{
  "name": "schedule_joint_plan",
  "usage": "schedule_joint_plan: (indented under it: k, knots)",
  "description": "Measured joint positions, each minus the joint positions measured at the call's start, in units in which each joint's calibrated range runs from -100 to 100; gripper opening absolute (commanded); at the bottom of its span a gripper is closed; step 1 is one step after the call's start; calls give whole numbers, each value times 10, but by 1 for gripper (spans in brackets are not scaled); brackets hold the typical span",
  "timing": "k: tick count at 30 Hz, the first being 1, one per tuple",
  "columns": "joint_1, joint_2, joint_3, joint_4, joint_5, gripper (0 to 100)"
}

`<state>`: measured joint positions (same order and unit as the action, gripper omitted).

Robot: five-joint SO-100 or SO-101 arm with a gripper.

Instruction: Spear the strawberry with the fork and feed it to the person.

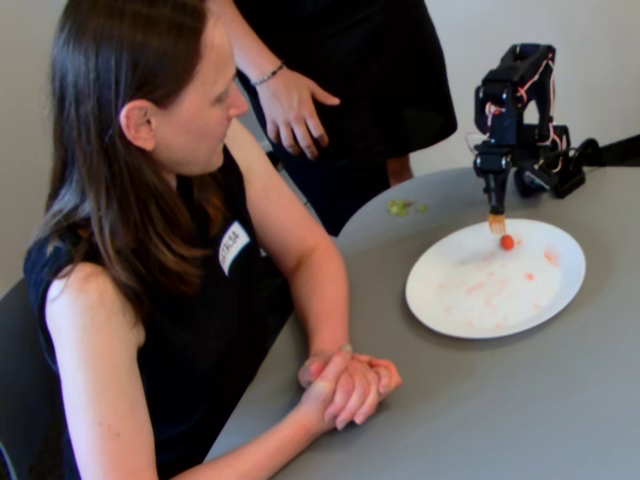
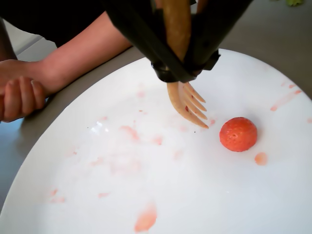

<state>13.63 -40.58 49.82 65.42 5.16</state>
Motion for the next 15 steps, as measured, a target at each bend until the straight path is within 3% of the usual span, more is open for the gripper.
schedule_joint_plan:
  k: [15]
  knots:
    - [0,-2,68,-15,-8,1]
